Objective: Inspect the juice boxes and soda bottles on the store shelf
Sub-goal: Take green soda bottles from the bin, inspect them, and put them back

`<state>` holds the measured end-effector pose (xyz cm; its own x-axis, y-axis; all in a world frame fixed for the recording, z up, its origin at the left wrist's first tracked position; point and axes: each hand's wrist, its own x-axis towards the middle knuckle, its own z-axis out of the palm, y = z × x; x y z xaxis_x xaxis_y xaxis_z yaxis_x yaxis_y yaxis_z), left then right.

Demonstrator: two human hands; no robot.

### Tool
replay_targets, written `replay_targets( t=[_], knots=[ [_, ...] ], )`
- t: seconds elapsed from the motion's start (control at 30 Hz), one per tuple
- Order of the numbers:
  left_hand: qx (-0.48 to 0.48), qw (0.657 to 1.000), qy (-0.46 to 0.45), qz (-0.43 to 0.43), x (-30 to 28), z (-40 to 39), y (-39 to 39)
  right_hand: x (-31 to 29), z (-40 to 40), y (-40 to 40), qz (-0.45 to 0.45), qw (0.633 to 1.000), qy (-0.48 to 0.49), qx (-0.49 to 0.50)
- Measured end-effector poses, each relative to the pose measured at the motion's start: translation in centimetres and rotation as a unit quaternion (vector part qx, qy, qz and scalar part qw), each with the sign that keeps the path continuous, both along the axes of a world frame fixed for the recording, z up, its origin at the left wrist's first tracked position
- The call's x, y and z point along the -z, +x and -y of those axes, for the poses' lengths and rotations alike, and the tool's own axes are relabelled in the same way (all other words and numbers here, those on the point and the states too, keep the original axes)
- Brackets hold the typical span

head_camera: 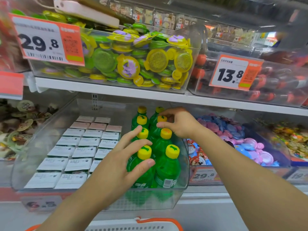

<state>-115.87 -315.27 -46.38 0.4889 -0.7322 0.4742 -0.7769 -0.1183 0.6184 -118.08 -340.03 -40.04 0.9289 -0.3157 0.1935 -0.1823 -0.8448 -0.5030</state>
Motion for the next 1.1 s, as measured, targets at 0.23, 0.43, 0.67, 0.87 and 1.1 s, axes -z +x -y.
replay_targets(
  t=[0.23,0.43,0.67,0.87,1.1],
  knots=[
    [-0.002,1.0,0.007,-0.002,-0.1,0.0,0.0,0.7,-1.2,-3.3,0.222,0.972,0.069,0.047],
    [-0.004,1.0,0.01,-0.005,-0.2,-0.1,-0.1,2.2,-3.6,-6.0,0.362,0.928,0.087,0.021],
    [-0.005,1.0,0.008,-0.01,-0.4,0.0,-0.2,2.1,-5.1,-8.9,0.463,0.883,0.062,0.031],
    [-0.008,1.0,0.019,-0.005,-0.5,-0.1,-0.4,0.8,-6.3,-12.7,0.518,0.853,0.053,0.037],
    [-0.02,1.0,0.0,0.006,-0.7,-0.3,-1.0,-1.7,-8.2,-19.1,0.529,0.839,0.114,0.054]
  ],
)
